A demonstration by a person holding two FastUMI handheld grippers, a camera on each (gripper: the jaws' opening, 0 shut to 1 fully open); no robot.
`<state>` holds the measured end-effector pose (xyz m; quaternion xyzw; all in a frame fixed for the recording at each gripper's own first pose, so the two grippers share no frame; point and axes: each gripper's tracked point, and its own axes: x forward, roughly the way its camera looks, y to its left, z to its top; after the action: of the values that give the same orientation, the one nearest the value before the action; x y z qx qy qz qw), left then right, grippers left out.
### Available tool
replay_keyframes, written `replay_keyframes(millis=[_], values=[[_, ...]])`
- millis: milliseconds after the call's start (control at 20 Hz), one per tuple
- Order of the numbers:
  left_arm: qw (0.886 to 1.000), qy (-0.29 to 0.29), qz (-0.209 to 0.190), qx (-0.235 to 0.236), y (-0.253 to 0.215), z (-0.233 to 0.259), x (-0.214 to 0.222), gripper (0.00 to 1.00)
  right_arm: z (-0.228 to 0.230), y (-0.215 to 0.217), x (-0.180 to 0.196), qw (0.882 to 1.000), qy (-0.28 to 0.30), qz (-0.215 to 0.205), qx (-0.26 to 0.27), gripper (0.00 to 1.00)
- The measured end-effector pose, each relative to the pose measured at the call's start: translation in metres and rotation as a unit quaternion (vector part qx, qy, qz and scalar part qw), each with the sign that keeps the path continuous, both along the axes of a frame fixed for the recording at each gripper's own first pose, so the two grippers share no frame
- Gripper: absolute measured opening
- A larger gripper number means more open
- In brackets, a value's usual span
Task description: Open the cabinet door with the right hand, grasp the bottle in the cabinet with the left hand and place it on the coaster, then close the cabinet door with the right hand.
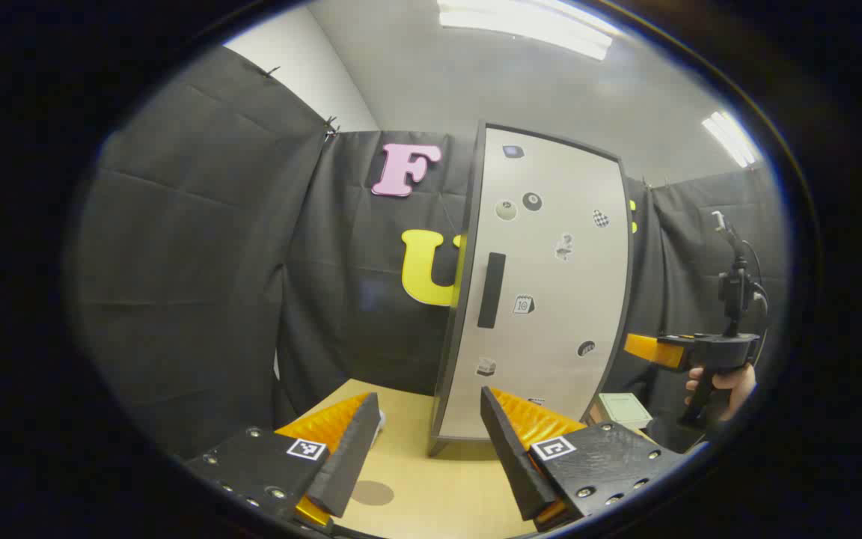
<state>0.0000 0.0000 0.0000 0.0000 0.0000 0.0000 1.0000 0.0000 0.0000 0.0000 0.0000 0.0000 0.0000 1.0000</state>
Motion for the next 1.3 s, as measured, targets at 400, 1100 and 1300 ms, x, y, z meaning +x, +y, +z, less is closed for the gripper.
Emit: replay_keyframes(millis=[400,1100,1300], values=[[0.999,0.023,-0.019,-0.010,0.000,-0.033,0.016,0.82,0.049,-0.002,0.007,0.999,-0.034,-0.018,0.004,0.98],[0.998,0.046,-0.012,-0.032,0.047,-0.051,0.010,0.82,0.112,0.108,0.045,0.997,-0.066,0.040,-0.013,0.98],[0.998,0.059,0.003,-0.032,0.064,-0.063,0.006,0.83,0.123,0.147,0.068,0.996,-0.065,0.044,-0.035,0.98]])
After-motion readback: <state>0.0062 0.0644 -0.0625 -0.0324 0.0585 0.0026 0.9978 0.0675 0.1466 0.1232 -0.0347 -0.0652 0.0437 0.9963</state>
